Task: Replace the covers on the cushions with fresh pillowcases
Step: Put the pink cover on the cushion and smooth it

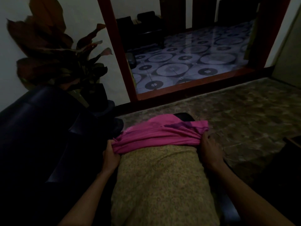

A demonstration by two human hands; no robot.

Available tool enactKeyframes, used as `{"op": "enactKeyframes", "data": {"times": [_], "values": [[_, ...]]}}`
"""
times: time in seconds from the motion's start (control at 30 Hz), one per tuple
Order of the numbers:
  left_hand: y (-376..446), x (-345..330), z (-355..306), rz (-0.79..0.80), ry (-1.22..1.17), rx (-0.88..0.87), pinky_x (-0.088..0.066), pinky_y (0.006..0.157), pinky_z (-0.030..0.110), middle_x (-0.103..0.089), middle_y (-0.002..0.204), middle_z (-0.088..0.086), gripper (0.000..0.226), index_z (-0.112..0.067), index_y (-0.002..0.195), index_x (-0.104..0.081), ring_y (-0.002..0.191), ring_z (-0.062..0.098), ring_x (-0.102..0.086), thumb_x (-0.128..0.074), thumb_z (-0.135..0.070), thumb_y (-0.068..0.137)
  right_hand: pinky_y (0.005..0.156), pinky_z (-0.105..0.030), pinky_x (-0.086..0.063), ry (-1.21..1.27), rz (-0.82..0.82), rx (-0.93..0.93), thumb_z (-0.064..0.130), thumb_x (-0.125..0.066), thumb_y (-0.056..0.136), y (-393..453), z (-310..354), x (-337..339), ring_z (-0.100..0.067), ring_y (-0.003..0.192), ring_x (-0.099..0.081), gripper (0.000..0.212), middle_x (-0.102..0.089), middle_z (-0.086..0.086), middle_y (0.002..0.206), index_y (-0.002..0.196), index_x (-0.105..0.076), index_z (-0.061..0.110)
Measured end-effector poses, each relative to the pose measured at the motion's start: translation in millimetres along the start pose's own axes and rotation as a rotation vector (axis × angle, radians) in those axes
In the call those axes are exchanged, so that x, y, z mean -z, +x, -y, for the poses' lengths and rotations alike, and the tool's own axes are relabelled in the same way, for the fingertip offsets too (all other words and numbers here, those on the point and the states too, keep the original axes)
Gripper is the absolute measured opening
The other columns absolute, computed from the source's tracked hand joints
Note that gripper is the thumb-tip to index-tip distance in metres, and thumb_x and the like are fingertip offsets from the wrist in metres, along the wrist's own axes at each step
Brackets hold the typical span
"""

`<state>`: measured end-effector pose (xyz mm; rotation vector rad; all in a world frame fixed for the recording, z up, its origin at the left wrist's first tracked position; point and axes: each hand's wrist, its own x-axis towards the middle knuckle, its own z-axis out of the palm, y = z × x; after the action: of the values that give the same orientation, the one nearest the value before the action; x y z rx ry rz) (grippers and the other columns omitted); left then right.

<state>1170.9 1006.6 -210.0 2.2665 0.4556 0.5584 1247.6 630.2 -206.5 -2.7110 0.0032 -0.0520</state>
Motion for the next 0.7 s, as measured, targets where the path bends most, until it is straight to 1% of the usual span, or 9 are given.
{"op": "enactKeyframes", "data": {"times": [0.1, 0.17, 0.27, 0.3, 0.37, 0.43, 0.5, 0.6, 0.7], "values": [[6.0, -7.5, -11.3, -0.044, -0.115, 0.120, -0.041, 0.074, 0.030, -0.063, 0.089, 0.004, 0.027, -0.017, 0.101, -0.050, 0.085, 0.020, -0.060, -0.065, 0.002, 0.088, 0.089, -0.042, -0.049, 0.329, -0.068, -0.230, 0.026, -0.056, 0.096, 29.5, 9.7, -3.7, -0.042, 0.110, -0.063, 0.036, -0.065, -0.025, 0.121, 0.125, -0.062, 0.005], [9.4, -6.8, -21.4, -0.092, -0.152, 0.142, -0.040, 0.073, 0.031, -0.062, 0.089, 0.002, 0.028, -0.016, 0.103, -0.051, 0.083, 0.019, -0.057, -0.064, 0.003, 0.088, 0.087, -0.041, -0.051, 0.467, -0.056, -0.399, 0.035, -0.055, 0.096, 51.8, 14.7, -5.6, -0.039, 0.108, -0.065, 0.036, -0.067, -0.023, 0.116, 0.116, -0.067, 0.007], [19.0, -6.6, -21.6, -0.143, -0.212, 0.164, -0.044, 0.063, 0.028, -0.060, 0.086, 0.004, 0.027, -0.013, 0.097, -0.052, 0.081, 0.020, -0.055, -0.060, 0.012, 0.087, 0.078, -0.034, -0.048, 0.470, -0.087, -0.270, 0.038, -0.054, 0.095, 71.3, 10.0, -20.4, -0.029, 0.091, -0.066, 0.027, -0.069, -0.012, 0.103, 0.101, -0.067, 0.015], [23.0, -8.5, -18.5, -0.132, -0.231, 0.183, -0.044, 0.061, 0.022, -0.061, 0.085, 0.006, 0.029, -0.013, 0.092, -0.052, 0.082, 0.021, -0.056, -0.060, 0.014, 0.086, 0.080, -0.035, -0.050, 0.443, -0.138, -0.200, 0.040, -0.054, 0.092, 80.6, 2.4, -31.0, -0.028, 0.090, -0.066, 0.027, -0.068, -0.010, 0.100, 0.098, -0.065, 0.016], [30.1, -11.3, -10.6, -0.108, -0.220, 0.233, -0.041, 0.054, 0.012, -0.063, 0.084, 0.009, 0.033, -0.017, 0.088, -0.054, 0.083, 0.023, -0.058, -0.062, 0.015, 0.085, 0.088, -0.043, -0.053, 0.362, -0.211, -0.134, 0.044, -0.054, 0.086, 97.0, -10.8, -46.9, -0.030, 0.096, -0.065, 0.034, -0.066, -0.011, 0.104, 0.104, -0.061, 0.015], [35.3, -10.4, -9.6, -0.076, -0.175, 0.221, -0.039, 0.053, 0.011, -0.062, 0.081, 0.010, 0.031, -0.015, 0.086, -0.054, 0.082, 0.023, -0.057, -0.065, 0.014, 0.084, 0.084, -0.045, -0.053, 0.340, -0.220, -0.073, 0.039, -0.064, 0.084, 110.3, -15.7, -51.2, -0.027, 0.091, -0.063, 0.035, -0.064, -0.008, 0.100, 0.108, -0.058, 0.014], [39.6, -3.8, -3.9, 0.005, -0.064, 0.180, -0.041, 0.056, 0.012, -0.063, 0.076, 0.007, 0.029, -0.014, 0.083, -0.054, 0.073, 0.018, -0.056, -0.068, 0.012, 0.082, 0.075, -0.041, -0.057, 0.411, -0.154, -0.145, 0.044, -0.067, 0.078, 123.1, -11.5, -48.1, -0.025, 0.080, -0.066, 0.033, -0.069, -0.006, 0.090, 0.097, -0.063, 0.018], [42.6, 16.8, 0.3, 0.256, 0.128, 0.239, -0.053, 0.067, 0.034, -0.069, 0.078, 0.006, 0.018, -0.015, 0.089, -0.060, 0.069, 0.020, -0.064, -0.070, -0.010, 0.075, 0.072, -0.043, -0.061, 0.558, 0.057, -0.266, 0.054, -0.063, 0.069, 142.7, -17.6, -56.7, -0.026, 0.073, -0.072, 0.042, -0.074, -0.009, 0.076, 0.076, -0.072, 0.014], [54.8, 36.3, -10.1, 0.561, 0.441, 0.278, -0.050, 0.089, 0.032, -0.068, 0.116, 0.012, 0.044, -0.015, 0.116, -0.058, 0.105, 0.024, -0.064, -0.065, -0.023, 0.073, 0.072, -0.039, -0.058, 0.599, 0.138, -0.233, 0.035, -0.069, 0.077, 134.5, -13.8, -46.3, -0.027, 0.076, -0.072, 0.025, -0.074, -0.009, 0.076, 0.073, -0.074, 0.011]]}}
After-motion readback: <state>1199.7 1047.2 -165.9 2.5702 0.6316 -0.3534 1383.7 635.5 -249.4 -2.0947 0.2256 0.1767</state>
